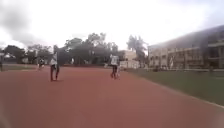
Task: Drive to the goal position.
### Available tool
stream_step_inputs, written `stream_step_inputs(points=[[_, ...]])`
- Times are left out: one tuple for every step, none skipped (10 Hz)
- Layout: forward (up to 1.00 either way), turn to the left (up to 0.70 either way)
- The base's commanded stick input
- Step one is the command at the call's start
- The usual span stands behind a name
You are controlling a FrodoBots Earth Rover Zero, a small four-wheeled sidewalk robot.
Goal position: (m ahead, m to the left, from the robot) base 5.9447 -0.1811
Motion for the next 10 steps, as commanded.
stream_step_inputs(points=[[0.7,0.0],[0.7,0.0],[0.7,0.0],[0.7,0.0],[0.7,0.0],[0.7,0.0],[0.7,0.0],[0.7,0.0],[0.7,0.0],[0.7,0.0]])
